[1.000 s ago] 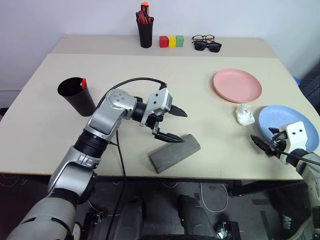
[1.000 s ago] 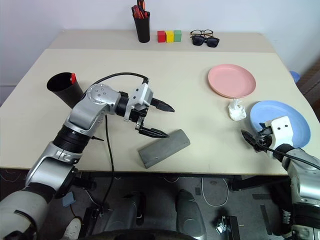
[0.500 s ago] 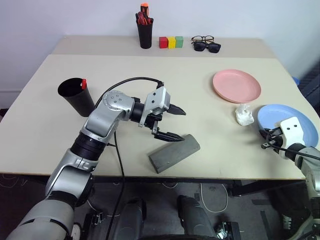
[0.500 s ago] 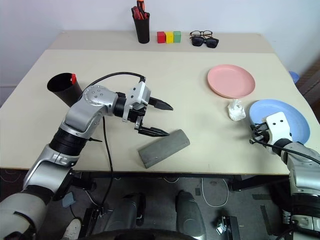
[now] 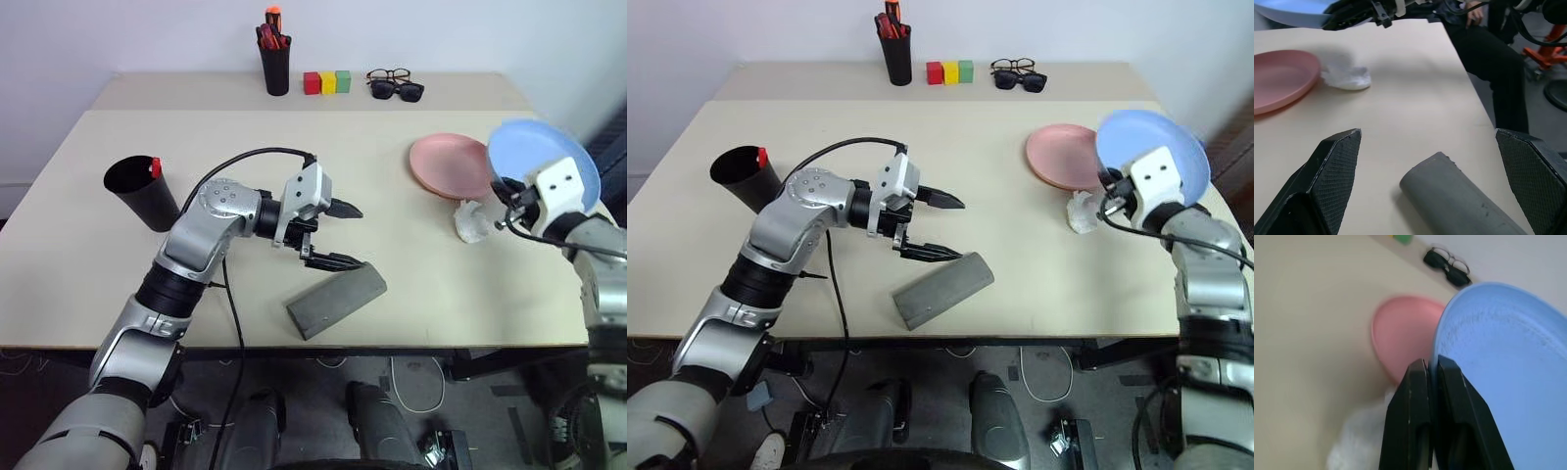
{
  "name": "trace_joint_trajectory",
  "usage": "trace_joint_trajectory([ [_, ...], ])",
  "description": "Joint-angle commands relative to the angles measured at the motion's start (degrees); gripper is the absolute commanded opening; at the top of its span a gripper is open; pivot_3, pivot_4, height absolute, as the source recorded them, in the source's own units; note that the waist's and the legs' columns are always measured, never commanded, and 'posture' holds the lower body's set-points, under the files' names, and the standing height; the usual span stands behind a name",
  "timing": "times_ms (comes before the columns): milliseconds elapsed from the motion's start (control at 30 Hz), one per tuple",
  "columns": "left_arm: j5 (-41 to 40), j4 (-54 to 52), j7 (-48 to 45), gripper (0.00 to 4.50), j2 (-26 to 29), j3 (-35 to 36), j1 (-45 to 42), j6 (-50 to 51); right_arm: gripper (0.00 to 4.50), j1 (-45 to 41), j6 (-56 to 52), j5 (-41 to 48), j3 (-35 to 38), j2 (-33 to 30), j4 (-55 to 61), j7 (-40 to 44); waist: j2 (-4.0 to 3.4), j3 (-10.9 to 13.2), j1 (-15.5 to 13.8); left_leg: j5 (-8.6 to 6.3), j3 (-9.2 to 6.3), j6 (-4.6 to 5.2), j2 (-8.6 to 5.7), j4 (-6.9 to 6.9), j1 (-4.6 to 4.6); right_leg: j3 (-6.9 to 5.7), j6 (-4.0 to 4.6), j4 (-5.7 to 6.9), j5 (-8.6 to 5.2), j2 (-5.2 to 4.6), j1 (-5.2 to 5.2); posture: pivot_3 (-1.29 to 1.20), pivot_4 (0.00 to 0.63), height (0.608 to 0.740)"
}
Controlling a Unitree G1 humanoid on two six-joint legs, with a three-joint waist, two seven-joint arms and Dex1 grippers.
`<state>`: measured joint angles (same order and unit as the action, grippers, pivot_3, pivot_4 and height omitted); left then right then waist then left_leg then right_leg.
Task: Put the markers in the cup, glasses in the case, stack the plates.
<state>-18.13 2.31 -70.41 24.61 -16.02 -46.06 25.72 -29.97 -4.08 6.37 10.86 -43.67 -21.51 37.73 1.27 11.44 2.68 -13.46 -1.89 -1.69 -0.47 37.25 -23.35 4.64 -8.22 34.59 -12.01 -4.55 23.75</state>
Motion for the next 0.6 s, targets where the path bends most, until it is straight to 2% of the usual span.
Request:
trace_joint_trajectory([
  [33,-1.17,-3.13,1.7,4.5,0.39,2.11,0.86,0.71,0.05,-7.94,5.62,-2.25,-2.49,0.59,-9.22,0.83,0.0,0.0,-0.03,0.0,0.0,0.0,0.0,-0.01,-0.01,0.0,0.0,-0.01,0.0,-0.01,0.0,0.0,0.15,0.74],
  [233,-1.92,-9.25,6.18,4.5,2.69,4.81,4.26,5.12,0.05,-24.02,14.45,-6.32,-7.21,6.07,-33.38,-0.08,-0.03,0.03,0.42,0.0,-0.02,0.0,0.0,-0.12,-0.01,-0.01,-0.03,-0.05,0.02,0.0,0.02,0.0,0.15,0.74],
  [267,-2.12,-10.14,6.87,4.5,3.08,5.15,4.71,5.84,0.7,-25.59,15.57,-6.75,-7.49,6.71,-36.2,-0.35,-0.03,0.03,0.62,0.0,-0.02,0.0,0.0,-0.14,-0.01,-0.01,-0.03,-0.05,0.02,-0.01,0.03,0.0,0.15,0.74],
  [333,-2.64,-11.98,8.2,4.5,3.94,6.05,5.82,7.4,1.44,-28.0,17.49,-7.73,-8.11,7.92,-40.94,-1.02,-0.03,0.03,0.7,0.0,-0.07,-0.01,0.0,-0.18,-0.01,-0.03,-0.04,-0.02,0.02,-0.01,0.02,0.0,0.15,0.74],
  [367,-2.75,-12.93,8.86,4.5,4.35,6.34,6.7,7.9,2.03,-28.97,18.36,-8.3,-8.43,8.4,-42.86,-1.62,-0.03,0.03,0.76,0.0,-0.1,-0.01,0.0,-0.19,-0.02,-0.06,-0.04,-0.02,0.02,-0.01,0.02,0.0,0.15,0.74],
  [400,-2.86,-13.89,9.52,4.5,4.75,6.63,7.66,8.34,2.41,-29.83,19.14,-8.85,-8.7,8.85,-44.43,-2.29,-0.03,0.03,0.76,0.0,-0.1,-0.01,0.0,-0.21,-0.02,-0.06,-0.04,-0.02,0.02,-0.01,0.02,0.0,0.15,0.74],
  [467,-3.2,-15.29,10.54,4.5,5.28,7.05,9.04,9.04,3.5,-30.8,20.54,-9.42,-8.81,9.26,-46.13,-3.61,-0.04,0.03,0.85,0.0,-0.11,-0.01,-0.01,-0.23,-0.02,-0.06,-0.04,-0.03,0.03,-0.01,0.02,0.0,0.15,0.74],
  [533,-3.52,-16.07,11.24,4.5,5.6,7.34,9.95,9.53,4.41,-31.09,21.46,-9.37,-8.52,9.17,-46.54,-3.95,-0.05,0.04,0.99,0.0,-0.12,-0.01,-0.02,-0.23,-0.03,-0.06,-0.03,-0.03,0.02,-0.02,0.03,0.0,0.15,0.74],
  [600,-3.77,-16.23,11.6,4.5,5.76,7.29,10.58,9.35,4.41,-30.57,21.44,-8.05,-7.33,8.63,-45.85,-2.81,-0.05,0.04,1.22,0.0,-0.12,-0.01,-0.02,-0.23,-0.03,-0.06,-0.03,-0.02,0.02,-0.02,0.02,0.0,0.15,0.74],
])
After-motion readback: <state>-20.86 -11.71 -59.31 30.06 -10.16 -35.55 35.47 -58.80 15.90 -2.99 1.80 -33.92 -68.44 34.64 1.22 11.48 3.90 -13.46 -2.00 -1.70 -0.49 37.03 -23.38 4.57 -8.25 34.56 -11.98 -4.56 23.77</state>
